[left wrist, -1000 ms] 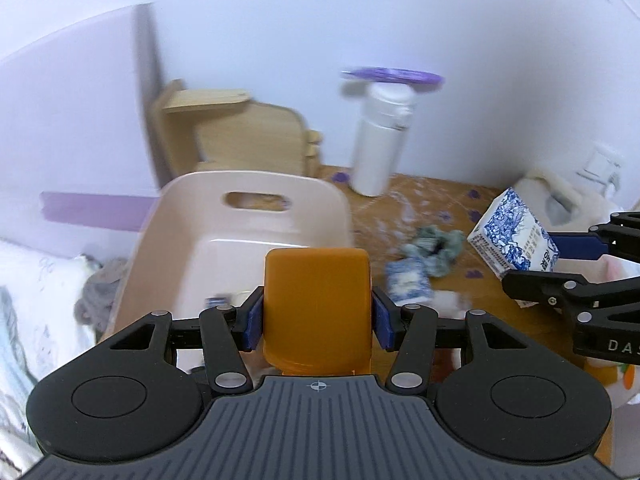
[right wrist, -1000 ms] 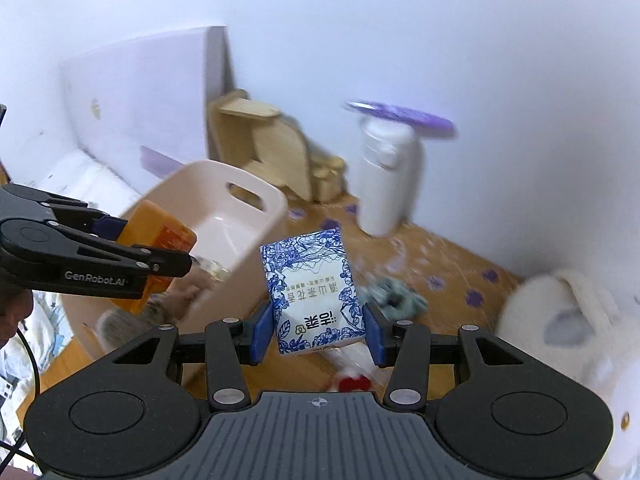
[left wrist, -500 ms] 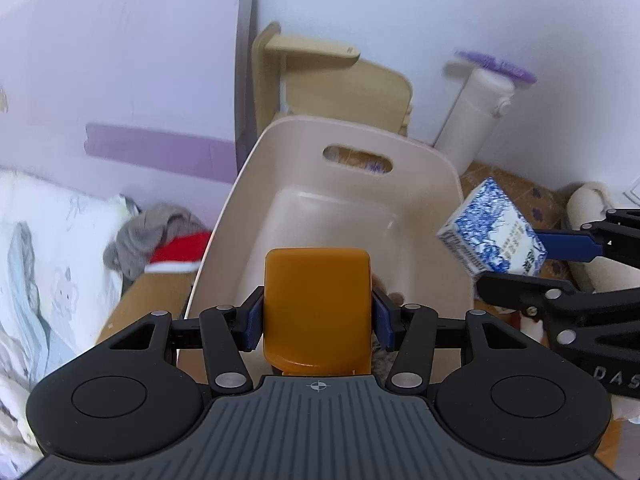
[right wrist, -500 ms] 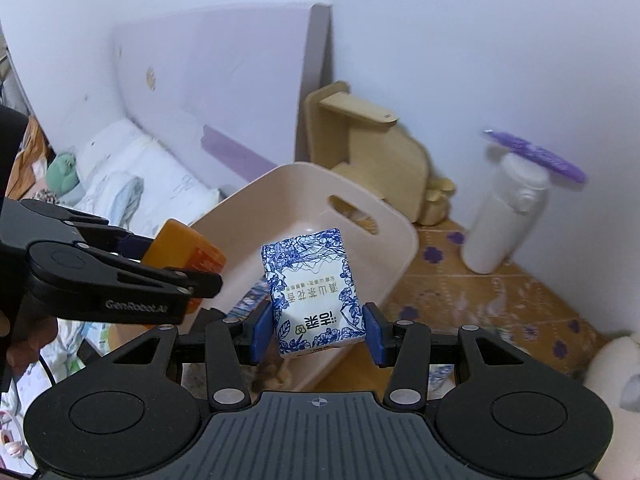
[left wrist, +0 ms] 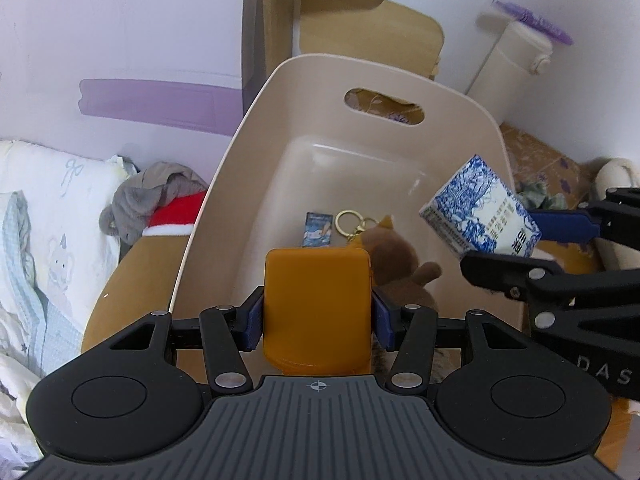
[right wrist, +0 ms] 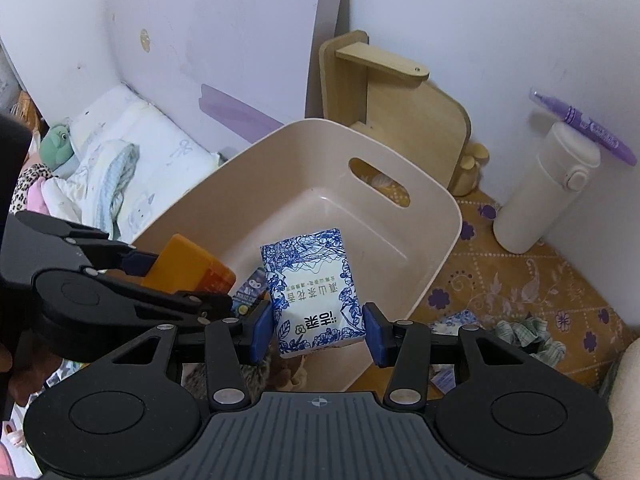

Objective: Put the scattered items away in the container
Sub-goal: 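Open left tool releasing bottle while right tool drops tissue pack into basket, then move left tool to blue-white tissue pack while right tool approaches Hello Kitty plush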

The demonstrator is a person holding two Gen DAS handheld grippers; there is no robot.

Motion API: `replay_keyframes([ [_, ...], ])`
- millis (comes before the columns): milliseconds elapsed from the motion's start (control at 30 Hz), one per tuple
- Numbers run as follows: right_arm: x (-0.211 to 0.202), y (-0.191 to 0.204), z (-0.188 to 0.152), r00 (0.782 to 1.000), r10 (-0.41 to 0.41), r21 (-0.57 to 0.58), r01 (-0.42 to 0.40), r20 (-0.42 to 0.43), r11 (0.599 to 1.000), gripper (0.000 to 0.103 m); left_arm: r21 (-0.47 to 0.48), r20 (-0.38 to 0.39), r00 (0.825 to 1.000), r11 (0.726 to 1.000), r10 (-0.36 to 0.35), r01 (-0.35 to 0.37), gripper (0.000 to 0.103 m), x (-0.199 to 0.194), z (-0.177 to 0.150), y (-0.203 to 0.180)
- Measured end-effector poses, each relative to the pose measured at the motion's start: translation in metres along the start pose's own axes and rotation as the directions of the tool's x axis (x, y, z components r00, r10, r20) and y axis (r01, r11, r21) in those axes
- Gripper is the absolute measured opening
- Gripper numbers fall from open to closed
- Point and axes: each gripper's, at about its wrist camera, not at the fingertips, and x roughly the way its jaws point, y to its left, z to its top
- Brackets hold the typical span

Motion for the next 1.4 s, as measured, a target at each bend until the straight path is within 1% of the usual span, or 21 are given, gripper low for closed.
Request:
replay_keyframes([
  [233,0.012,0.003,0.001,1.0,-0.005,-0.024,0.005,-0.013,1.0,0.046,-0.01,-0.035,0.999,1.0,0.013,-0.013,0.054,0.011,-0.004,0.006],
  [267,0.012,0.002,0.0,1.0,-0.008,-0.023,0.007,-0.013,1.0,0.052,-0.018,-0.042,0.999,1.0,0.01,-0.011,0.054,0.012,-0.004,0.007],
  [333,0.01,0.0,-0.002,1.0,-0.006,-0.016,0.006,-0.008,1.0,0.052,-0.036,-0.044,0.999,0.999,0.012,-0.014,0.055,0.011,-0.005,0.009],
  [367,0.009,-0.001,-0.002,1.0,-0.005,-0.013,0.005,-0.003,1.0,0.055,-0.042,-0.04,0.999,0.999,0.013,-0.014,0.056,0.01,-0.004,0.01],
  [500,0.0,-0.004,-0.004,1.0,-0.025,-0.027,0.026,0.015,0.999,0.06,-0.055,-0.01,1.0,0.998,0.004,-0.004,0.07,0.0,-0.001,0.009],
  [600,-0.011,-0.008,-0.008,0.999,-0.038,-0.029,0.039,0.033,0.999,0.063,-0.063,0.016,1.0,0.998,-0.012,0.013,0.077,-0.009,0.001,0.007],
  [800,-0.033,-0.023,-0.018,0.996,-0.07,0.0,0.07,0.06,0.998,0.067,-0.067,0.025,0.999,0.997,-0.036,0.038,0.078,-0.02,-0.001,-0.003],
  [867,-0.042,-0.03,-0.023,0.994,-0.082,0.018,0.081,0.069,0.997,0.07,-0.059,0.026,0.999,0.997,-0.046,0.048,0.079,-0.024,-0.001,-0.008],
  [1033,-0.065,-0.047,-0.038,0.989,-0.113,0.07,0.107,0.094,0.992,0.076,-0.031,0.038,0.997,0.997,-0.065,0.066,0.079,-0.036,-0.001,-0.025],
  [1300,-0.099,-0.071,-0.072,0.982,-0.155,0.151,0.138,0.107,0.979,0.08,0.06,0.052,0.994,0.994,-0.096,0.093,0.08,-0.054,-0.001,-0.066],
  [1367,-0.104,-0.078,-0.081,0.982,-0.161,0.175,0.142,0.102,0.974,0.085,0.088,0.05,0.993,0.991,-0.104,0.099,0.081,-0.056,-0.003,-0.078],
  [1400,-0.106,-0.081,-0.086,0.981,-0.164,0.187,0.144,0.1,0.972,0.086,0.103,0.047,0.993,0.99,-0.106,0.101,0.081,-0.056,-0.004,-0.084],
])
